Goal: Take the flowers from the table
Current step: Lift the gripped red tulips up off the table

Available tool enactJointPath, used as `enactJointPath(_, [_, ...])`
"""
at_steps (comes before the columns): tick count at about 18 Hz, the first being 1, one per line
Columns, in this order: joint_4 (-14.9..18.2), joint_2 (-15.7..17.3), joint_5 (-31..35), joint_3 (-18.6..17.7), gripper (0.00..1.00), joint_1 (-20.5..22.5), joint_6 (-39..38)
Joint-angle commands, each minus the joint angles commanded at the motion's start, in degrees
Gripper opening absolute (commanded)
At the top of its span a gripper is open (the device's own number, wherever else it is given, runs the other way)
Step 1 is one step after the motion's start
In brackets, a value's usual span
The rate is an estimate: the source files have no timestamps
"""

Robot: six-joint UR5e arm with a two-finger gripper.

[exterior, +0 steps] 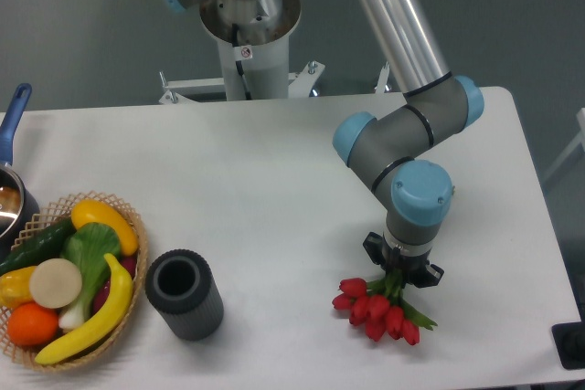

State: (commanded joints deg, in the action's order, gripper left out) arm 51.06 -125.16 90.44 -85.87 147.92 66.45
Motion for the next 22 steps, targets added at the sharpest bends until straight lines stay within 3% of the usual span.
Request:
enactJointPath(4, [0.2,3.0,0.1,0.4,0.05,1.4,0.4])
enactJointPath(8, [2.0,3.9,0.0,3.9,0.07,2.5,0.5])
enactJointPath(11, [7.6,3.4,0.0,8.0,0.07,2.8,0.7])
enactJointPath(22, [23.5,1.9,0.2,19.9,0.09,2.7,3.3])
